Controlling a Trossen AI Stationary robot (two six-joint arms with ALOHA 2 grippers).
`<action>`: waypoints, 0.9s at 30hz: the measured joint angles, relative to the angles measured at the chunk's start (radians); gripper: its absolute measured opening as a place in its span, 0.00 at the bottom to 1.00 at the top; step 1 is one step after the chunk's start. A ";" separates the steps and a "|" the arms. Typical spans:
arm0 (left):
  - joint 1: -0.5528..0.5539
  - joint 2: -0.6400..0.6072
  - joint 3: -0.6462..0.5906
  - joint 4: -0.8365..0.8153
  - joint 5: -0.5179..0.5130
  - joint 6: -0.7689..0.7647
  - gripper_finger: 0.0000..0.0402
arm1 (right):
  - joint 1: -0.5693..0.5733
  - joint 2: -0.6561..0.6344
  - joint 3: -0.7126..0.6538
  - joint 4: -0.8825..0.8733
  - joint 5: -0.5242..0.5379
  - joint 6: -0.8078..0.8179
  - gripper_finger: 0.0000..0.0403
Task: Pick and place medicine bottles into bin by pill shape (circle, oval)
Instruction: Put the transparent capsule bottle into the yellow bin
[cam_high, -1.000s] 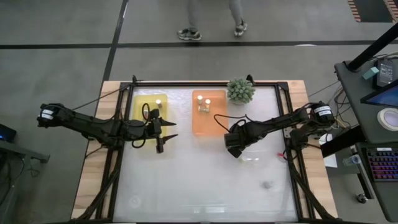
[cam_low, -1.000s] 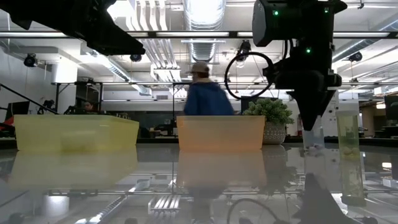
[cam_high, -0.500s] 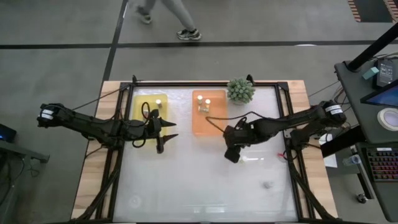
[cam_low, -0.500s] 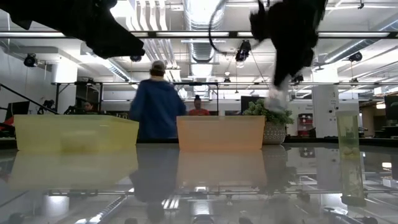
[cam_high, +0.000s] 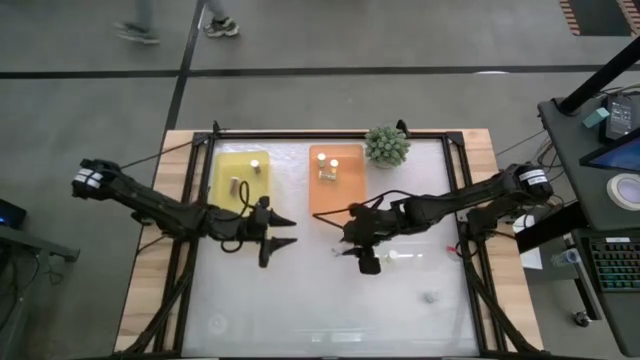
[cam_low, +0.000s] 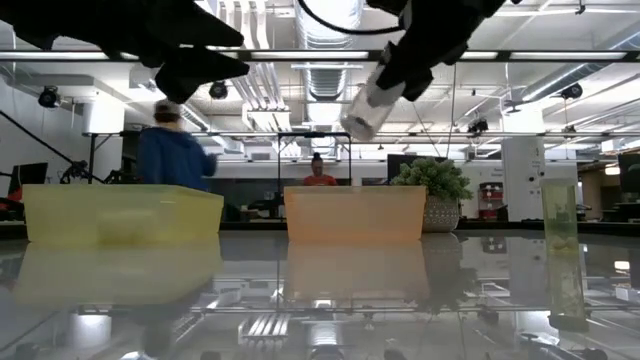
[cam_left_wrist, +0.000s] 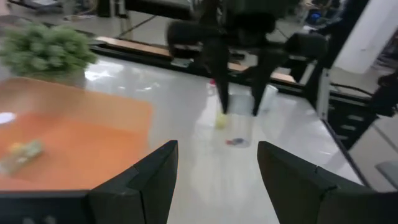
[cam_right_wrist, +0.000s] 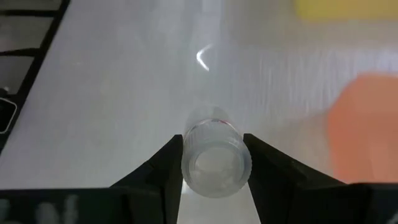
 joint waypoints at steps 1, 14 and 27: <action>-0.011 0.020 0.000 0.022 0.000 -0.005 0.51 | 0.000 0.003 -0.002 0.020 0.000 -0.024 0.35; -0.045 0.157 0.050 0.115 0.000 -0.073 0.51 | -0.043 0.003 0.002 0.140 -0.002 -0.250 0.35; -0.044 0.133 0.083 0.099 -0.012 -0.075 0.51 | -0.114 0.000 -0.067 0.316 -0.150 -0.303 0.35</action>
